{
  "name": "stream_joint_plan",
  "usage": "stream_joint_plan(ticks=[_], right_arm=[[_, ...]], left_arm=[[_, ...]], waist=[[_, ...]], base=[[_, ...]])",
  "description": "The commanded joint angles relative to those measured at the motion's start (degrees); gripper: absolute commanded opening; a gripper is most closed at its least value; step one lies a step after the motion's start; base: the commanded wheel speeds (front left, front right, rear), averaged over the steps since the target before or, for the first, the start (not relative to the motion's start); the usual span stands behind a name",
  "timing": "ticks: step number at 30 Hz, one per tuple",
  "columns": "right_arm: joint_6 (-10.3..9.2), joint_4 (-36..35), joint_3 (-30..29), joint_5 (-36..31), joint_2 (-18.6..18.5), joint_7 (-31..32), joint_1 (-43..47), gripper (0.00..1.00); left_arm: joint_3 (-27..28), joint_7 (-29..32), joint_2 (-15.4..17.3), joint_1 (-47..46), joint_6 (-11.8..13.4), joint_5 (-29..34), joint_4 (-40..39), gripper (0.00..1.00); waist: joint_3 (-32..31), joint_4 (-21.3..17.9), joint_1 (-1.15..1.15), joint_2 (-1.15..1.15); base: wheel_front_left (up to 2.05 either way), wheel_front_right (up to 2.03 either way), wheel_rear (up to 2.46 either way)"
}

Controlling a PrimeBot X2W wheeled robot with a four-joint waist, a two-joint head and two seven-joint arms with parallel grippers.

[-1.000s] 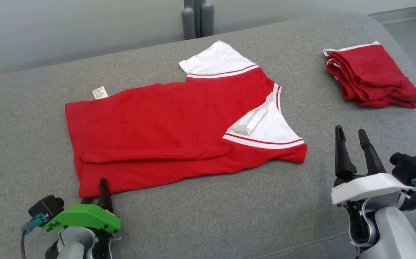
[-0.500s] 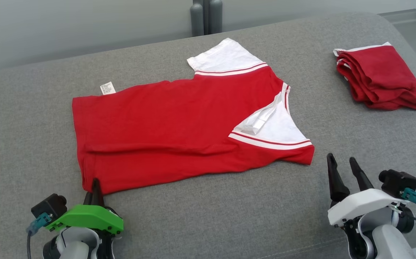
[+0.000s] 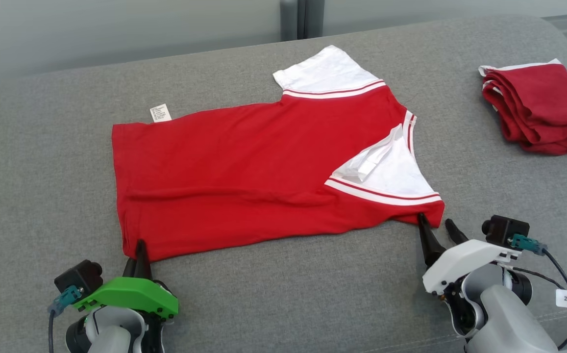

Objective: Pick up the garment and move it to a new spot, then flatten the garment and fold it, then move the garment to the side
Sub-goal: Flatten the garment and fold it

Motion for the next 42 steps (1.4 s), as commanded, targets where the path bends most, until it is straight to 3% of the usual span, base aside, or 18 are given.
stream_joint_plan(ticks=[1, 4, 5, 6, 8, 9, 10, 20, 30, 36, 42], right_arm=[[0.02, 2.4, 0.5, 0.1, -0.2, 0.2, -1.8, 1.00], [0.02, 7.3, 1.8, 1.3, -0.1, 0.5, -4.0, 1.00], [0.02, 8.4, 2.4, 2.0, -0.1, 0.4, -4.7, 0.93], [0.02, 9.1, 3.0, 2.8, 0.0, 0.1, -5.3, 0.50], [0.02, 10.2, 3.9, 3.8, 0.0, -1.0, -6.4, 0.28], [0.02, 10.5, 4.1, 4.0, 0.0, -1.9, -7.0, 0.09], [0.02, 10.8, 4.2, 4.5, -0.1, -2.5, -7.4, 0.00], [0.01, 6.9, 4.4, 6.5, -1.5, -5.7, -7.2, 0.00], [0.01, -6.4, 3.4, 10.8, -5.2, 0.3, 5.2, 0.00], [0.00, -13.8, 0.7, 9.5, -4.3, 1.5, 13.6, 0.00], [0.00, -16.6, -0.6, 6.8, -2.4, 3.4, 18.2, 0.00]], left_arm=[[-0.3, -0.1, 0.4, -0.6, 0.3, 0.4, 0.0, 0.00], [-0.7, -0.1, 0.3, -0.9, 0.3, 0.2, 0.2, 0.00], [-0.8, -0.2, 0.3, -1.0, 0.3, 0.1, 0.2, 0.00], [-0.8, -0.2, 0.3, -1.1, 0.4, 0.0, 0.3, 0.00], [-0.7, -0.4, 0.4, -1.1, 0.5, -0.1, 0.3, 0.00], [-0.6, -0.5, 0.5, -1.1, 0.5, -0.1, 0.3, 0.00], [-0.5, -0.5, 0.6, -1.1, 0.5, -0.1, 0.2, 0.00], [-0.7, -1.2, 0.7, 0.1, -0.6, -0.3, -1.9, 0.00], [-0.4, -1.1, 0.9, 8.5, -0.4, -1.5, -8.6, 0.00], [-0.9, 0.5, 0.7, 14.4, 0.9, -2.4, -12.5, 0.00], [-2.2, 1.9, 0.5, 16.8, 1.9, -2.6, -12.4, 0.00]], waist=[[0.2, 0.5, 0.00, 0.00], [0.1, 1.0, 0.00, 0.00], [0.1, 1.1, 0.00, 0.00], [0.1, 1.3, 0.00, 0.00], [0.0, 1.3, 0.00, 0.00], [0.0, 1.3, 0.00, 0.00], [-0.1, 1.3, 0.00, 0.00], [-1.2, 1.2, 0.00, 0.00], [-2.6, 1.5, 0.00, 0.00], [-3.5, 1.6, 0.00, 0.00], [-5.4, 1.4, 0.00, 0.00]], base=[[0.00, 0.00, 0.00], [0.00, 0.00, 0.00], [0.00, 0.00, 0.00], [0.00, 0.00, 0.00], [0.00, 0.00, 0.00], [0.00, 0.00, 0.00], [0.00, 0.00, 0.00], [0.00, 0.00, 0.00], [0.00, 0.00, 0.00], [0.00, 0.00, 0.00], [0.00, 0.00, 0.00]])
